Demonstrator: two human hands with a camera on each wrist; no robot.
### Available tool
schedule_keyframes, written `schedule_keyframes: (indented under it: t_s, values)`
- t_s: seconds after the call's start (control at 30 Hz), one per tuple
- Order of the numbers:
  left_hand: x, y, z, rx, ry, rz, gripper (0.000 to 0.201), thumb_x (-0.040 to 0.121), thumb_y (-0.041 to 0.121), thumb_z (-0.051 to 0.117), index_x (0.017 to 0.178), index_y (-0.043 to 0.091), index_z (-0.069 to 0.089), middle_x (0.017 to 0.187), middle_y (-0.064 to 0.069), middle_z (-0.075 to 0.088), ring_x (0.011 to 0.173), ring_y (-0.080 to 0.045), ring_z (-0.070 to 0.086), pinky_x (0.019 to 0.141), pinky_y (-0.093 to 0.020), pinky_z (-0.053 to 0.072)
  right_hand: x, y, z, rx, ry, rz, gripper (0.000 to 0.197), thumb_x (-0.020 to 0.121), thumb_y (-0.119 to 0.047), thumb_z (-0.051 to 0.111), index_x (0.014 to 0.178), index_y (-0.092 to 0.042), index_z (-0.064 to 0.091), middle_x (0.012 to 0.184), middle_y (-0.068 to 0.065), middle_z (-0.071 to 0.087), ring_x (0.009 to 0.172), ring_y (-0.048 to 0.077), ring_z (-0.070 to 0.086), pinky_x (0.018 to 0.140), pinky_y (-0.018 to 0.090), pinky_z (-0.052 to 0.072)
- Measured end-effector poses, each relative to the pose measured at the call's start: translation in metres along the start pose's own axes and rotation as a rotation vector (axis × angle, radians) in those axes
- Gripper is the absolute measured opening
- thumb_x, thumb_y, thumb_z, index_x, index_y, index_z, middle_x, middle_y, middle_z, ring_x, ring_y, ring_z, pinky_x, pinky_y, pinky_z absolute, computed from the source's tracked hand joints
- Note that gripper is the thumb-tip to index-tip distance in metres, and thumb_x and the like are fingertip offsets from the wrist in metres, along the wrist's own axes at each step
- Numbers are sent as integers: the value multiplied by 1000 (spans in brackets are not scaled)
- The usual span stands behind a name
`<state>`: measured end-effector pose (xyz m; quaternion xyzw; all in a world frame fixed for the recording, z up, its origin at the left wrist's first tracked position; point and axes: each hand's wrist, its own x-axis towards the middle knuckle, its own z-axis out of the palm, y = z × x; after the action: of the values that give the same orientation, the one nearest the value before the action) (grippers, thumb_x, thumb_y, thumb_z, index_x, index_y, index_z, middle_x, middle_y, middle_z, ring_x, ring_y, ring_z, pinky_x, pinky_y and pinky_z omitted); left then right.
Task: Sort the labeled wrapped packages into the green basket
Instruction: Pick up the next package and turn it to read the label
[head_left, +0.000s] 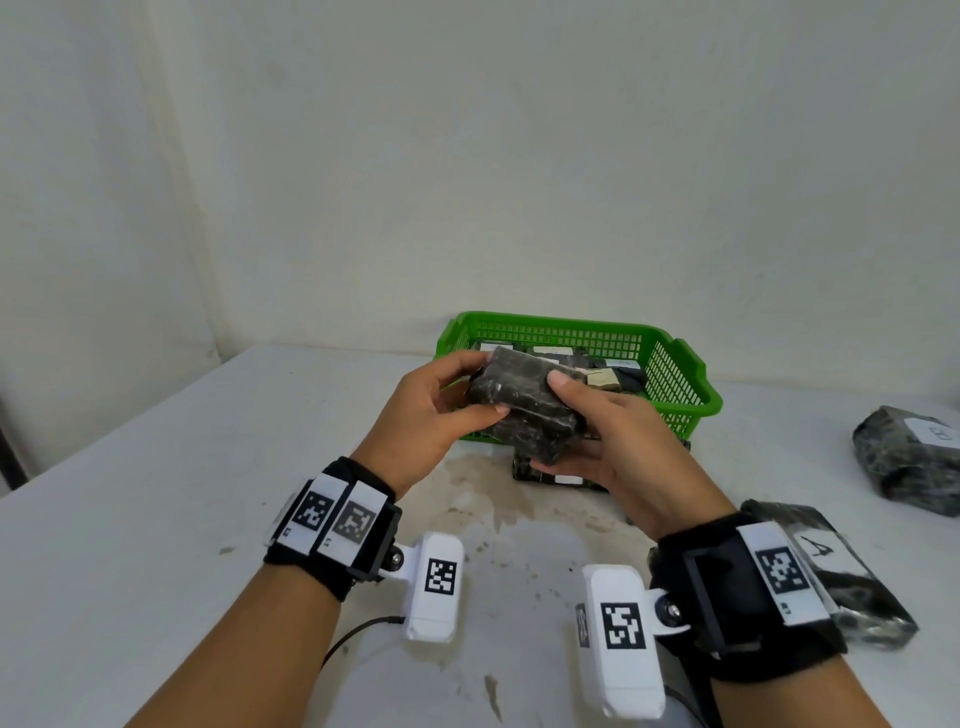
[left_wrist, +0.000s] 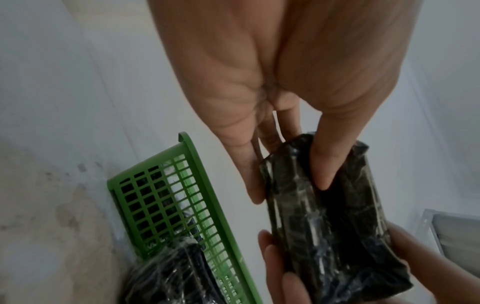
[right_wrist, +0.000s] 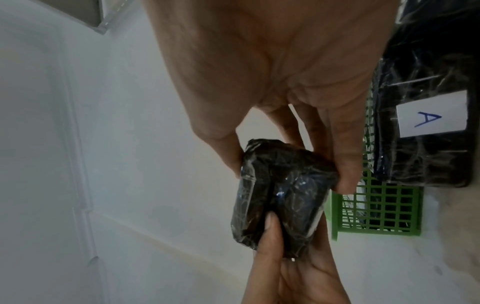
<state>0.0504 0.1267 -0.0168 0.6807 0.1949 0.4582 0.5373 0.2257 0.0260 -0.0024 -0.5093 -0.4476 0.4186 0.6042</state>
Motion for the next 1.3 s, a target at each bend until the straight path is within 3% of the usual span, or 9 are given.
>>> schedule_keyframes:
  t_s: [0.13, 0.23, 0.33, 0.43, 0.53, 0.7, 0.87, 1.1, 1.3]
  values:
    - [-3, 3, 3, -29, -109, -80, 63, 71, 16, 81, 130, 10, 59, 124, -8, 68, 118, -24, 64, 101, -44, 50, 6, 8, -5, -77, 77, -121, 43, 84, -40, 83, 107, -4, 78, 109, 17, 78, 104, 33, 76, 93, 53, 61]
    - [-5, 6, 4, -118, -121, -138, 53, 80, 28, 73, 126, 3, 61, 123, -16, 67, 114, -27, 66, 94, -43, 54, 9, 11, -5, -132, 127, -170, 67, 65, -57, 89, 114, -12, 76, 113, 9, 78, 105, 27, 76, 92, 52, 62]
    - [-1, 5, 4, -108, -43, -140, 54, 76, 26, 74, 122, 1, 64, 120, -20, 68, 111, -33, 67, 93, -49, 54, 10, 13, -4, -138, 88, -157, 61, 69, -51, 90, 116, -15, 76, 112, 5, 79, 105, 22, 76, 95, 50, 61]
    - [0, 4, 3, -92, -12, -125, 59, 68, 30, 76, 120, 5, 66, 118, -20, 69, 109, -33, 68, 95, -52, 53, 10, 13, -3, -130, 58, -102, 75, 62, -58, 92, 119, -11, 75, 114, 8, 79, 107, 25, 76, 99, 49, 59]
    - [-1, 3, 2, -109, -49, -129, 58, 70, 29, 76, 121, 4, 66, 119, -20, 68, 112, -33, 66, 97, -51, 52, 6, 10, -4, -125, 27, -98, 55, 73, -47, 86, 111, -8, 78, 104, 10, 81, 103, 28, 77, 102, 52, 58]
    - [-2, 5, 1, -72, -9, -114, 53, 71, 34, 77, 116, 8, 70, 115, -16, 71, 110, -32, 67, 100, -52, 50, 7, 11, -2, -141, 26, -85, 67, 61, -48, 95, 115, -14, 76, 109, 4, 81, 106, 23, 76, 102, 51, 58]
    - [-3, 7, 1, -94, 8, -98, 61, 70, 34, 77, 122, 5, 66, 118, -16, 70, 112, -31, 66, 99, -47, 51, 5, 8, -4, -172, 14, -106, 47, 78, -27, 90, 121, -18, 73, 114, 1, 80, 110, 19, 75, 103, 49, 57]
    - [-4, 7, 0, -84, -11, -107, 56, 69, 32, 78, 116, 4, 68, 115, -17, 71, 110, -32, 67, 101, -52, 50, 7, 10, -2, -170, 26, -115, 65, 66, -51, 92, 120, -18, 75, 115, 1, 79, 112, 20, 74, 102, 50, 57]
    - [-4, 7, 0, -81, -35, -116, 58, 67, 27, 79, 119, 5, 67, 117, -19, 70, 111, -35, 67, 102, -55, 48, 5, 8, -3, -191, 51, -124, 60, 71, -47, 91, 121, -19, 74, 116, 0, 79, 113, 18, 74, 100, 48, 59]
